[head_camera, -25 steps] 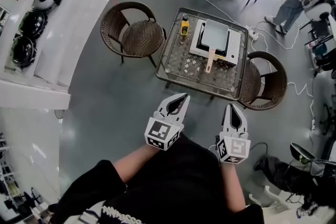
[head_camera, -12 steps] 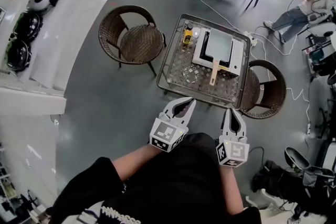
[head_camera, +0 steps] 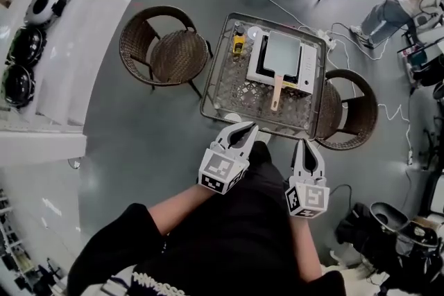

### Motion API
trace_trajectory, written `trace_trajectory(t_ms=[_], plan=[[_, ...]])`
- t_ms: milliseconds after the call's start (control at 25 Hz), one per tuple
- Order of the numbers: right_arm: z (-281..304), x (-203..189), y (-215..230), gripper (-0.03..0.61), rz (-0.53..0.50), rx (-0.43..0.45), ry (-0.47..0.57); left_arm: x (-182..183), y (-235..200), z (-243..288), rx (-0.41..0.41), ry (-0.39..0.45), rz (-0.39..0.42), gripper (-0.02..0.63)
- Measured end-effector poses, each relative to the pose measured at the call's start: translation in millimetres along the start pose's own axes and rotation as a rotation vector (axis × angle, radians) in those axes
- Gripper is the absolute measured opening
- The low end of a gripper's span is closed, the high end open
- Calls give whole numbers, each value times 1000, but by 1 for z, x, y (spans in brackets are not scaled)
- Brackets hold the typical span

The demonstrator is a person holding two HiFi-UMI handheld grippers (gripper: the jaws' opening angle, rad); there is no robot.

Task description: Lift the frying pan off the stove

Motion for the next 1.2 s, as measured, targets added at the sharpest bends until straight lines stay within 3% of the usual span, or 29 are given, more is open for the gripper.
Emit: trace_trajectory(t_ms=[280,480,800,1040,1200], plan=[[38,11,36,31,47,118,20,25,-6,43,7,-38,8,15],[69,21,64,31,12,215,-68,37,-11,92,47,-143,-1,15],[112,46,136,31,104,225,-90,42,-23,181,85,-292,-35,15],[149,53,190,31,181,282,-115,26,-41,244,131,-413,-122,15],[170,57,211,31,186,306,-153,19,-49,277,175,-475,-110,15]])
Point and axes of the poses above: the fingertips, and each gripper's own axes: z forward along the fingers, y to its right, x out of its top, the point moved 10 cm from there along -z, backward along the fingers, and after that the axes turned 15 degrees about -y, right-handed, at the moved point
